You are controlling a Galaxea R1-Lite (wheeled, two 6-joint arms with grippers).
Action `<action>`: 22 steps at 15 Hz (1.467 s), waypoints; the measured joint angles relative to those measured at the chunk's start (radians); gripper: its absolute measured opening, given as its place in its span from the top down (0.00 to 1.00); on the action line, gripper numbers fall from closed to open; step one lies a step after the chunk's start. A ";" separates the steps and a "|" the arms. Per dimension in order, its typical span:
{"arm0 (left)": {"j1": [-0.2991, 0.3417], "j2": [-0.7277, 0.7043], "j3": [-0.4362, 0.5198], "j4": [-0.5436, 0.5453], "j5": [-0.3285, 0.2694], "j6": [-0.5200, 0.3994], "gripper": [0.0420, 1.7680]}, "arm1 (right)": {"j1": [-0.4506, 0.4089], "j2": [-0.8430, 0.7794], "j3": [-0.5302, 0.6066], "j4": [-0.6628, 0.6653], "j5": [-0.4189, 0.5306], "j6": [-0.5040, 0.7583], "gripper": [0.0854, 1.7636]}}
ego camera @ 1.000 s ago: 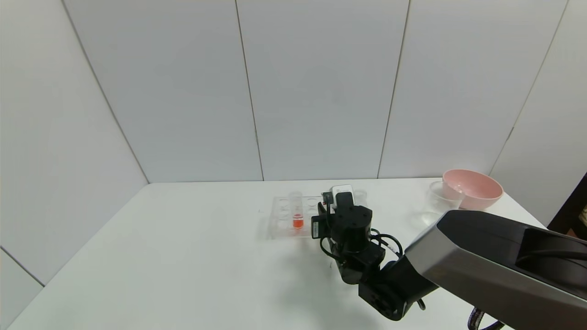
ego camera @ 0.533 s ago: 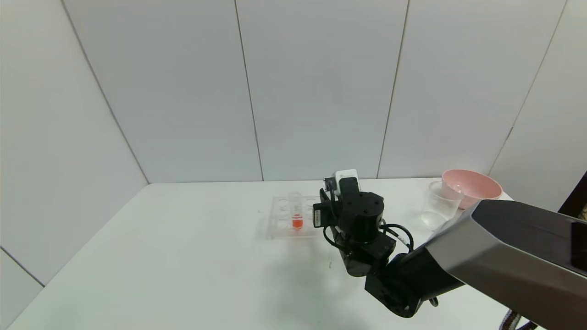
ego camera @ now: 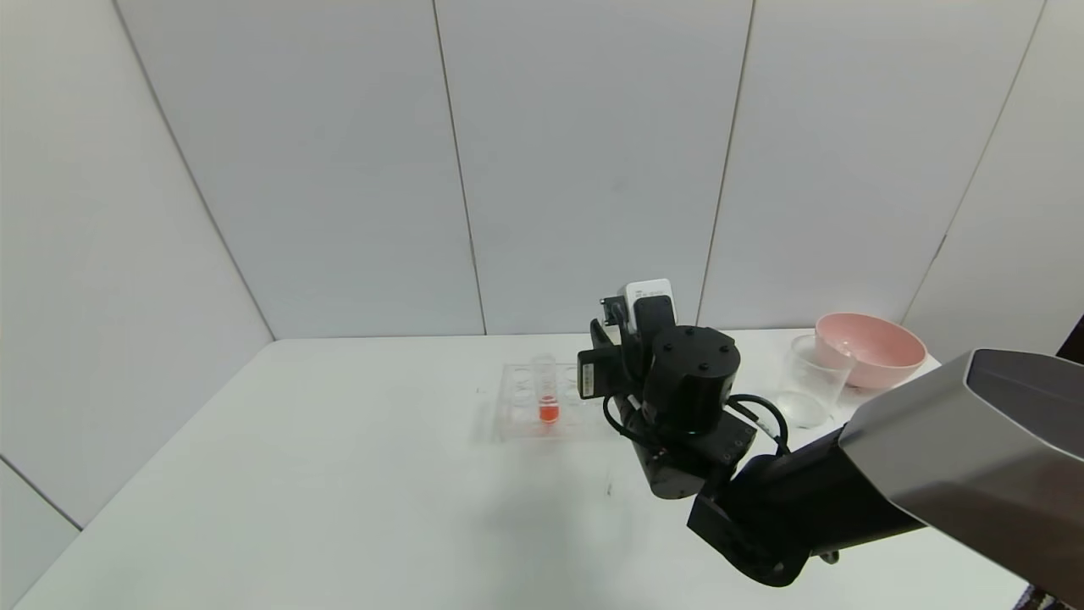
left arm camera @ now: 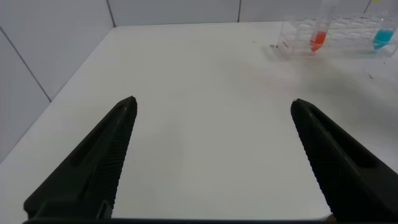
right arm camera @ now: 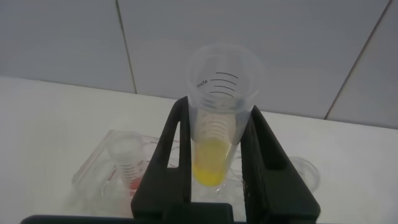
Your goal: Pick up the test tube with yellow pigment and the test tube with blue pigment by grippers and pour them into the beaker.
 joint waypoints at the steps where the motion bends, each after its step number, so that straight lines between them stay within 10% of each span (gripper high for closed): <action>1: 0.000 0.000 0.000 0.000 0.000 0.000 0.00 | 0.002 -0.003 0.003 0.000 0.001 0.000 0.74; 10: 0.000 0.000 0.000 0.000 0.000 0.000 0.00 | -0.018 -0.109 0.185 -0.003 0.030 0.001 0.74; 17: 0.000 0.000 0.000 0.000 0.000 0.000 0.00 | -0.165 -0.344 0.539 -0.033 0.350 0.007 0.74; 22: 0.000 0.000 0.000 0.000 0.000 0.000 0.00 | -0.453 -0.481 0.676 -0.022 0.714 -0.004 0.74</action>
